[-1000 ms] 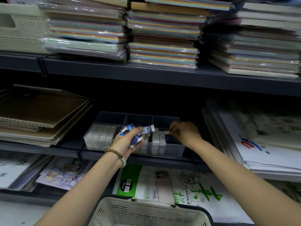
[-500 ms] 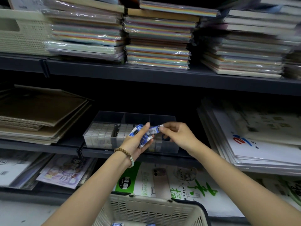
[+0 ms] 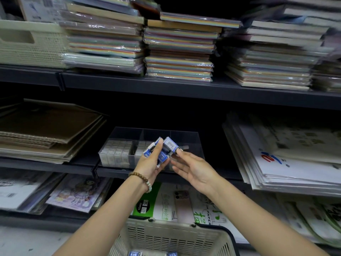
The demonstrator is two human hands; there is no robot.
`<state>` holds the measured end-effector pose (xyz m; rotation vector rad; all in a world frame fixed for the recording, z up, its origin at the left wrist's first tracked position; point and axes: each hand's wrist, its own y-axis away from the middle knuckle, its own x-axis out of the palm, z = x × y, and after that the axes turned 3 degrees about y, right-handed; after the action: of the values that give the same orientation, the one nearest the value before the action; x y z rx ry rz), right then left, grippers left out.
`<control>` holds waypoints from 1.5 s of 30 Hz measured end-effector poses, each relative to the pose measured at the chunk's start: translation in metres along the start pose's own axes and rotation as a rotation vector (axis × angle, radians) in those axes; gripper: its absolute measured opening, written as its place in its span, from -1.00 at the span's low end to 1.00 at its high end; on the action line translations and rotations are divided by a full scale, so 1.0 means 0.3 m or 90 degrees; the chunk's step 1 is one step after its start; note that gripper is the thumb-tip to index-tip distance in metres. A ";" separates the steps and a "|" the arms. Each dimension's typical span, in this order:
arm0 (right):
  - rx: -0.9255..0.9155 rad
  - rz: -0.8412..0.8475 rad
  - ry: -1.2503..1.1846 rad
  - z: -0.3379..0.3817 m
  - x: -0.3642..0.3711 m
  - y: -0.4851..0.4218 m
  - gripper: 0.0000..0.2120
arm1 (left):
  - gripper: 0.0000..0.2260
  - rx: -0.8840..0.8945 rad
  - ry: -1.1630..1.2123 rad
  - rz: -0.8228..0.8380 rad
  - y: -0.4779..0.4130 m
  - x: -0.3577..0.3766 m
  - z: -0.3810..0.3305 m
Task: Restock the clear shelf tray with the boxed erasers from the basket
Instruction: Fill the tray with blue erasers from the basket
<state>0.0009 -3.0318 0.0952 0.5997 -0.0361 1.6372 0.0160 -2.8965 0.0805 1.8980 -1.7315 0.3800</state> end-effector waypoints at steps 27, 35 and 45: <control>-0.252 -0.062 0.670 0.265 -0.208 -0.136 -0.79 | -0.87 -0.027 -0.032 0.018 -0.127 0.014 -0.045; -0.193 -0.003 0.876 0.195 -0.186 -0.294 -0.73 | -0.93 -0.061 0.013 0.045 -0.149 -0.009 -0.031; -0.236 -0.050 0.801 0.129 -0.209 -0.296 -0.84 | -0.89 -0.105 0.020 0.068 -0.138 -0.015 -0.038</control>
<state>0.0996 -3.0881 0.0756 -0.7504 0.5810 1.6220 0.0577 -2.8851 0.0792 1.6806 -1.7908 0.2953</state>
